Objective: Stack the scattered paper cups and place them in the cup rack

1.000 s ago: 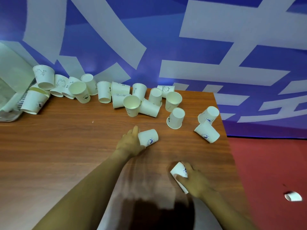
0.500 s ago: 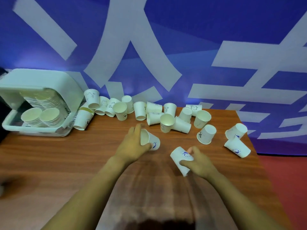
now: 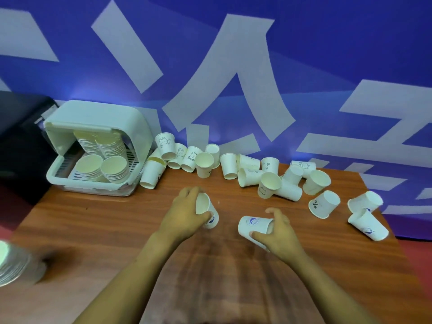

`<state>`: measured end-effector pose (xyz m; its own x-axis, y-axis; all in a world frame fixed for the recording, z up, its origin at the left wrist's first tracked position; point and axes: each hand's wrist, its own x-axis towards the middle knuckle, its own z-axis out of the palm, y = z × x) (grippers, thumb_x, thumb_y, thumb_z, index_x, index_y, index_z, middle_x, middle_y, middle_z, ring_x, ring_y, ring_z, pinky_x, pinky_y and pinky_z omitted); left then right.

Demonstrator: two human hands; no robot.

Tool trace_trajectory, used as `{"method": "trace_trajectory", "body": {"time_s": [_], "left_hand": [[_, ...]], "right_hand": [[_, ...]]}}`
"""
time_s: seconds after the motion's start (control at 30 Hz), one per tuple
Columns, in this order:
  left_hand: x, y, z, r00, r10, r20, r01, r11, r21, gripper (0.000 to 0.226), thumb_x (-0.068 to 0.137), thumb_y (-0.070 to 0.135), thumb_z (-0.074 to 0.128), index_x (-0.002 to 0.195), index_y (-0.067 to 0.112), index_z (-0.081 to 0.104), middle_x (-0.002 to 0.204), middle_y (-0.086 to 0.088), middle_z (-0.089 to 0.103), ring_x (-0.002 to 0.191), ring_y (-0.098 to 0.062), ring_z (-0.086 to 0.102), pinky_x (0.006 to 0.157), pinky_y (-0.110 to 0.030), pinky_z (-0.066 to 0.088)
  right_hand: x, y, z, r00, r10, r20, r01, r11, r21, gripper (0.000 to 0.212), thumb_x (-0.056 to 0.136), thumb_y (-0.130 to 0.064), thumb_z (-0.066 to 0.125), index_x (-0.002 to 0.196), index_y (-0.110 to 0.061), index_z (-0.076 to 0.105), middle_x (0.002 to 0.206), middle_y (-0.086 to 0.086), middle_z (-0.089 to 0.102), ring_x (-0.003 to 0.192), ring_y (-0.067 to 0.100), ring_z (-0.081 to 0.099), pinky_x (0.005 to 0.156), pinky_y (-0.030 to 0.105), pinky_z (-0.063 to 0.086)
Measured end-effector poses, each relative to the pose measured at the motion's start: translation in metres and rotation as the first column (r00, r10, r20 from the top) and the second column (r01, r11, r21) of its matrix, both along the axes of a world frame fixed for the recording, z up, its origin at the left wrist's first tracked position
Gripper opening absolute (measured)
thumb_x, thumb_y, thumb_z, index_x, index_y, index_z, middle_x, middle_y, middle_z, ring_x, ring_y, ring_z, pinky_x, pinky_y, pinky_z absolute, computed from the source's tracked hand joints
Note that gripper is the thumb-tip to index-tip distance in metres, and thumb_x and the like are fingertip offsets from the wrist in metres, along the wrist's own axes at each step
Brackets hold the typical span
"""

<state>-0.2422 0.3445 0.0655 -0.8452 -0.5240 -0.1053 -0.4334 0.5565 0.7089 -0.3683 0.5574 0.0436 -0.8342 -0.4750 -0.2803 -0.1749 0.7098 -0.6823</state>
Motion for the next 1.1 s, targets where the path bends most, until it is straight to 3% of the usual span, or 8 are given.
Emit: {"method": "trace_trajectory", "body": {"time_s": [0.13, 0.33, 0.5, 0.67, 0.73, 0.83, 0.97, 1.1], "left_hand": [[0.012, -0.001, -0.002, 0.999, 0.034, 0.041, -0.034, 0.999, -0.015, 0.054, 0.078, 0.034, 0.067, 0.127, 0.028, 0.045, 0.126, 0.006, 0.042, 0.117, -0.018, 0.043, 0.094, -0.030, 0.041], [0.044, -0.035, 0.010, 0.988, 0.131, 0.086, -0.116, 0.981, -0.158, 0.055, 0.076, 0.035, 0.069, 0.127, 0.027, 0.047, 0.128, 0.004, 0.044, 0.115, -0.020, 0.046, 0.093, -0.037, 0.044], [0.053, -0.071, 0.022, 0.989, 0.142, 0.039, -0.132, 0.973, -0.187, 0.058, 0.077, 0.032, 0.069, 0.130, 0.027, 0.045, 0.130, 0.004, 0.043, 0.117, -0.019, 0.044, 0.094, -0.030, 0.041], [0.062, -0.105, 0.021, 0.997, 0.071, 0.012, -0.068, 0.987, -0.142, 0.058, 0.078, 0.032, 0.068, 0.131, 0.029, 0.043, 0.131, 0.005, 0.042, 0.115, -0.017, 0.045, 0.093, -0.030, 0.041], [0.076, -0.125, 0.021, 0.998, 0.058, -0.004, -0.058, 0.990, -0.126, 0.060, 0.079, 0.032, 0.067, 0.133, 0.029, 0.043, 0.132, 0.007, 0.041, 0.117, -0.016, 0.044, 0.094, -0.031, 0.041], [0.106, -0.166, 0.020, 0.993, 0.102, -0.055, -0.107, 0.988, -0.111, 0.060, 0.078, 0.030, 0.069, 0.131, 0.026, 0.044, 0.132, 0.005, 0.042, 0.120, -0.017, 0.044, 0.095, -0.029, 0.040], [0.138, -0.225, 0.025, 0.984, 0.158, -0.080, -0.166, 0.981, -0.105, 0.061, 0.079, 0.027, 0.070, 0.133, 0.023, 0.042, 0.133, -0.001, 0.043, 0.122, -0.017, 0.041, 0.096, -0.026, 0.033], [0.151, -0.279, 0.034, 0.980, 0.170, -0.106, -0.184, 0.974, -0.134, 0.062, 0.079, 0.027, 0.071, 0.134, 0.023, 0.042, 0.134, -0.002, 0.045, 0.125, -0.019, 0.039, 0.100, -0.028, 0.033]], "right_hand": [[-0.014, -0.020, 0.004, 0.999, -0.017, -0.033, 0.015, 0.998, -0.054, 0.079, 0.062, -0.021, 0.086, 0.125, -0.019, 0.038, 0.120, -0.001, 0.033, 0.100, 0.010, 0.037, 0.082, 0.024, 0.033], [-0.008, -0.071, -0.008, 0.999, 0.036, 0.007, -0.035, 0.985, -0.166, 0.071, 0.062, -0.022, 0.086, 0.120, -0.017, 0.047, 0.121, 0.001, 0.049, 0.105, 0.011, 0.045, 0.085, 0.025, 0.035], [0.012, -0.104, -0.004, 0.991, 0.134, -0.029, -0.137, 0.978, -0.157, 0.064, 0.060, -0.026, 0.086, 0.109, -0.030, 0.045, 0.117, -0.003, 0.048, 0.105, 0.012, 0.048, 0.081, 0.023, 0.035], [0.014, -0.141, 0.015, 0.989, 0.086, -0.124, -0.105, 0.982, -0.160, 0.077, 0.056, -0.027, 0.088, 0.122, -0.025, 0.047, 0.119, -0.005, 0.048, 0.108, 0.013, 0.049, 0.085, 0.026, 0.039], [0.026, -0.161, 0.020, 0.986, 0.086, -0.143, -0.109, 0.981, -0.158, 0.070, 0.057, -0.027, 0.088, 0.116, -0.026, 0.050, 0.117, -0.005, 0.050, 0.107, 0.014, 0.051, 0.083, 0.026, 0.040], [0.051, -0.204, 0.022, 0.979, 0.135, -0.155, -0.159, 0.976, -0.150, 0.063, 0.062, -0.025, 0.085, 0.115, -0.028, 0.052, 0.120, -0.005, 0.049, 0.105, 0.008, 0.048, 0.084, 0.020, 0.034], [0.088, -0.265, 0.018, 0.955, 0.229, -0.188, -0.256, 0.957, -0.135, 0.074, 0.066, -0.027, 0.081, 0.132, -0.025, 0.048, 0.133, -0.003, 0.043, 0.118, 0.008, 0.041, 0.094, 0.016, 0.029], [0.117, -0.314, 0.023, 0.943, 0.271, -0.192, -0.297, 0.946, -0.126, 0.078, 0.070, -0.023, 0.078, 0.139, -0.026, 0.042, 0.132, -0.002, 0.037, 0.117, 0.005, 0.038, 0.092, 0.009, 0.024]]}}
